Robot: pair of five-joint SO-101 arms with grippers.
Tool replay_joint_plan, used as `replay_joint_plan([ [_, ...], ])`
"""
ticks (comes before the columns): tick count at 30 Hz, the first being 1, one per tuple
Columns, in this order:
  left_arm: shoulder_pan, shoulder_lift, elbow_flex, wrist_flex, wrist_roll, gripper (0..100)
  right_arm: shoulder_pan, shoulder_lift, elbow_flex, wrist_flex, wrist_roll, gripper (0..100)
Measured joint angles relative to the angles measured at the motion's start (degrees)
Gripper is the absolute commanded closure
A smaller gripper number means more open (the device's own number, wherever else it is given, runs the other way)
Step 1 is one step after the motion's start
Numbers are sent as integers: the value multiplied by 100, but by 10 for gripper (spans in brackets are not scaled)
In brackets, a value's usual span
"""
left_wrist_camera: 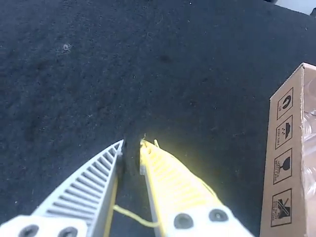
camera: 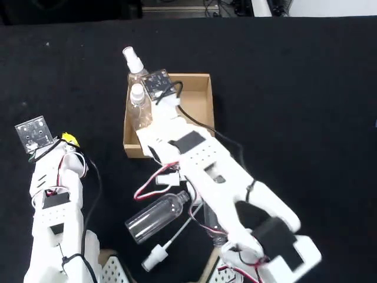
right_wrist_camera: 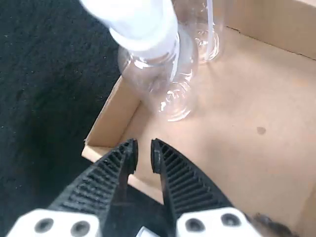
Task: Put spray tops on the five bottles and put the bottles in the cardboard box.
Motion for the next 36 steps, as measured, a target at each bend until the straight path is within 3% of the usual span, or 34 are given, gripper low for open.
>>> replay_joint_plan([
  [16, 0, 0, 0, 0, 0, 957, 0, 1020, -132, -1407, -9, 988],
  [20, 0, 0, 0, 0, 0, 957, 0, 1266, -132, -1653, -299, 988],
  [36, 0, 0, 0, 0, 0, 957, 0, 1310, -132, -1829, -440, 987],
])
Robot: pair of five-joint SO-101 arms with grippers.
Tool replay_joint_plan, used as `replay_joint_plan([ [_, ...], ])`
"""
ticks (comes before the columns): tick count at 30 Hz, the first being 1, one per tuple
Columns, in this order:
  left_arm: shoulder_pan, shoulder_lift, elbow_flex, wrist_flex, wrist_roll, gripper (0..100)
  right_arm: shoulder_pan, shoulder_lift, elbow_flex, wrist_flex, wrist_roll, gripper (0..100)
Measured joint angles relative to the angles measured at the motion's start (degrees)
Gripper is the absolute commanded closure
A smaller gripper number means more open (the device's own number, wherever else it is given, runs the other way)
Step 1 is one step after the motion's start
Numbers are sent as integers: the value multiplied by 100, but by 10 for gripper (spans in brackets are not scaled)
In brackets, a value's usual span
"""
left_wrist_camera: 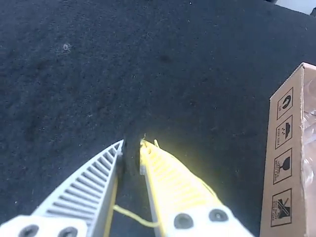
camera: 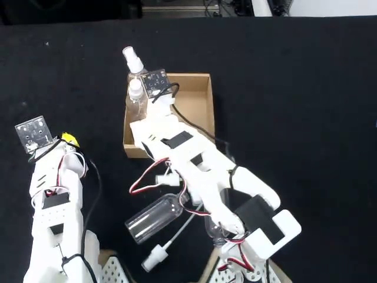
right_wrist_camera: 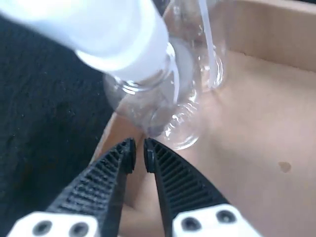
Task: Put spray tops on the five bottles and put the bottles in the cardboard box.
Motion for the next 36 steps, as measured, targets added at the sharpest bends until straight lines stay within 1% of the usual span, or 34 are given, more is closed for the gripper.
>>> replay_joint_plan([
  [8, 0, 0, 0, 0, 0, 957, 0, 0, 0, -527, 0, 987],
  [15, 0, 0, 0, 0, 0, 957, 0, 0, 0, -527, 0, 988],
  [26, 0, 0, 0, 0, 0, 957, 0, 9, 0, -255, -35, 988],
  [36, 0, 0, 0, 0, 0, 957, 9, 624, 0, -466, -35, 988],
])
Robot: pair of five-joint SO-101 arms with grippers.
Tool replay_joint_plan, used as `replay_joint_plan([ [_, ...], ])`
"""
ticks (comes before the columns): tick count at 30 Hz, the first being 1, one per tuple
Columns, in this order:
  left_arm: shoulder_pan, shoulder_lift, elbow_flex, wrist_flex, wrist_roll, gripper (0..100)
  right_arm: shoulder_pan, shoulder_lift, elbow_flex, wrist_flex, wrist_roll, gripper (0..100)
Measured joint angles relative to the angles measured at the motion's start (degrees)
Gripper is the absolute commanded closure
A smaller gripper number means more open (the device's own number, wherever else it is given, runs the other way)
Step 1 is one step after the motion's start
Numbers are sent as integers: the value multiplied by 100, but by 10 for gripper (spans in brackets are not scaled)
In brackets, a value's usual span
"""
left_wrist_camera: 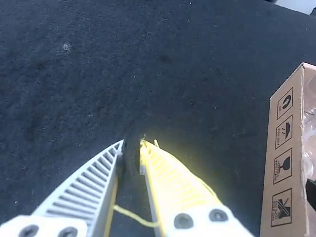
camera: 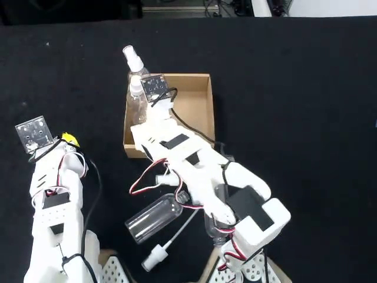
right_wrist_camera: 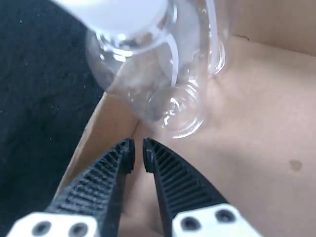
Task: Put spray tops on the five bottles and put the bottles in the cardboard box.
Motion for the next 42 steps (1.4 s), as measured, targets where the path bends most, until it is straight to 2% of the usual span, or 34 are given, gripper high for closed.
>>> replay_joint_plan([
  [35, 0, 0, 0, 0, 0, 957, 0, 26, -62, -237, 0, 987],
  [42, 0, 0, 0, 0, 0, 957, 193, 26, -62, -440, 0, 987],
])
